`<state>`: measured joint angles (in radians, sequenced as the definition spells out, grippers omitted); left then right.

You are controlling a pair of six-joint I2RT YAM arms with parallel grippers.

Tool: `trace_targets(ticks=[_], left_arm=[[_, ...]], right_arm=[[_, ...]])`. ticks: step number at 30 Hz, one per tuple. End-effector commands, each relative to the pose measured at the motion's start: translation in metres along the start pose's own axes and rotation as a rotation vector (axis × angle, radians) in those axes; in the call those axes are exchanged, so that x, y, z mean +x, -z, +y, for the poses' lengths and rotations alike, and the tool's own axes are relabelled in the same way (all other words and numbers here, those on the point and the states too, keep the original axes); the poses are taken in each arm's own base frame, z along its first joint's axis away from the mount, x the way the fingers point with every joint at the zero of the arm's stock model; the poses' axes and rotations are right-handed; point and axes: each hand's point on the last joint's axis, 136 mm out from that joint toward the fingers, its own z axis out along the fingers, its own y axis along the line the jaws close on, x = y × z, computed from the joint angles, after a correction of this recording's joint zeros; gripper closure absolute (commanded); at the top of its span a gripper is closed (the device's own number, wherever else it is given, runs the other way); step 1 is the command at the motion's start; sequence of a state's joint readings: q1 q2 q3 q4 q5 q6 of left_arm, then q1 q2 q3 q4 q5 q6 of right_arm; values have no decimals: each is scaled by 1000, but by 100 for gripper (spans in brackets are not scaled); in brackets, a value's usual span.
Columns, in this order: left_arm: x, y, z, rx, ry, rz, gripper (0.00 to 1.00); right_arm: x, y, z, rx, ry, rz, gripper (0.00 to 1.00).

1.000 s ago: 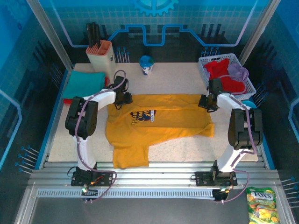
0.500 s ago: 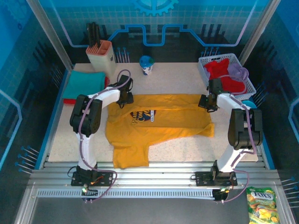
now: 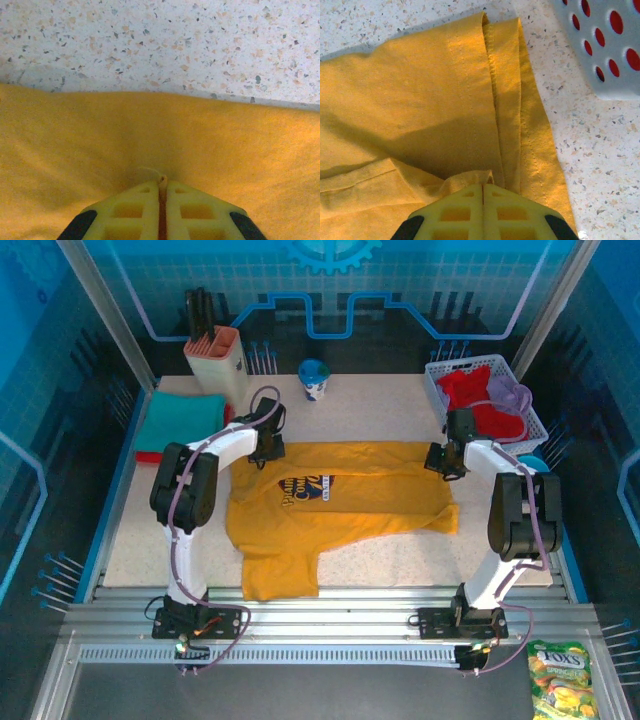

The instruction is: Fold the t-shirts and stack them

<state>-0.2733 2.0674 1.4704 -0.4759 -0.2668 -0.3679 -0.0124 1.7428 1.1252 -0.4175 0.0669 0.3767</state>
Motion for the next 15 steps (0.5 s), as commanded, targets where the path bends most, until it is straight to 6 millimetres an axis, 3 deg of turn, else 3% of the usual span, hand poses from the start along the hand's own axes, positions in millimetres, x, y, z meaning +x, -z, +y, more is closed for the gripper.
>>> trace_targets(ticks=[1, 6, 10, 15], left_arm=[[-4, 23, 2, -44, -4, -15, 93], [5, 63, -2, -53, 0, -32, 96], [30, 85, -3, -112, -25, -33, 96], [69, 96, -11, -166, -74, -23, 92]], right_arm=[[-1, 4, 1, -14, 3, -7, 100], [0, 4, 1, -15, -1, -6, 100], [1, 4, 1, -20, -10, -9, 100], [2, 3, 2, -26, -10, -3, 100]])
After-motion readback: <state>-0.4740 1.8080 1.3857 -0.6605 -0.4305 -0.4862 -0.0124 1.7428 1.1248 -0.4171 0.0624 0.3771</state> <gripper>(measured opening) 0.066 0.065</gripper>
